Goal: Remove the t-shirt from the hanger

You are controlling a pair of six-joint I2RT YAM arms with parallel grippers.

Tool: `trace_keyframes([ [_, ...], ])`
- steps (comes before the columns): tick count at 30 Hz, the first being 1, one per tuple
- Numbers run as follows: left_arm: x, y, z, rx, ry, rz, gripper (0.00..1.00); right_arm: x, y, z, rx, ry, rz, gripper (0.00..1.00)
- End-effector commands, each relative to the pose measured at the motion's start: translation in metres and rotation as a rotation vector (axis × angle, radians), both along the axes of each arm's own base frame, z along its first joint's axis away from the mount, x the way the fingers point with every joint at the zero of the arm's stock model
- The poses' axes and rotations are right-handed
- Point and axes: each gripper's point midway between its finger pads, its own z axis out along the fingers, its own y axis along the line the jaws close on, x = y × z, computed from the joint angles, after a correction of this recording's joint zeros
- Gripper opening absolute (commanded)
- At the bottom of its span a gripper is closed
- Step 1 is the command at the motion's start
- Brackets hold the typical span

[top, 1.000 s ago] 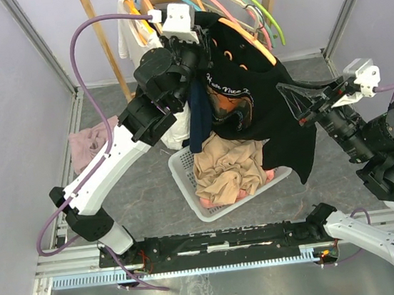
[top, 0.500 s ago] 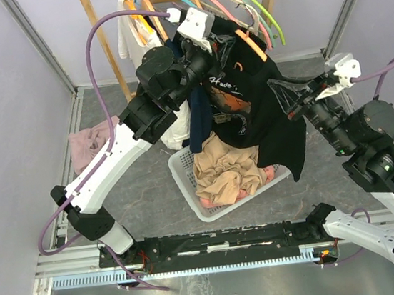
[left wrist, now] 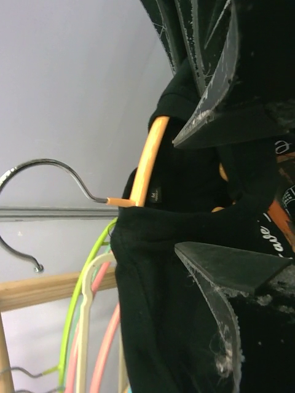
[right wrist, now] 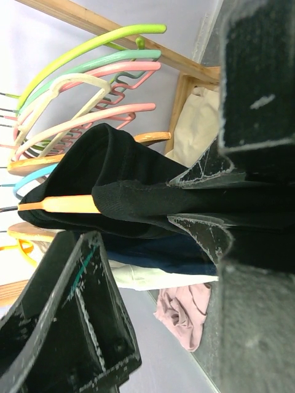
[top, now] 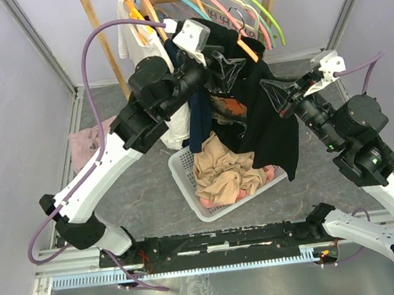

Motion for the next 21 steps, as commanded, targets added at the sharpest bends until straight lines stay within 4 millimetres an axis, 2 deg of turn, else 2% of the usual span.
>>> trace_keyframes([
  [1,-0.011,0.033,0.039,-0.112,-0.071,0.065,0.7,-0.01,-0.007,0.039,0.091,-0.11,0.004,0.02],
  [4,-0.013,0.037,0.048,-0.134,-0.117,0.073,0.7,-0.011,-0.007,0.038,0.085,-0.11,0.008,0.02],
  [9,-0.014,0.028,0.056,-0.145,-0.182,0.04,0.71,-0.013,-0.006,0.036,0.078,-0.106,0.017,0.02],
  [21,0.004,0.001,0.056,-0.138,-0.227,0.034,0.68,-0.017,-0.003,0.037,0.079,-0.107,0.042,0.02],
])
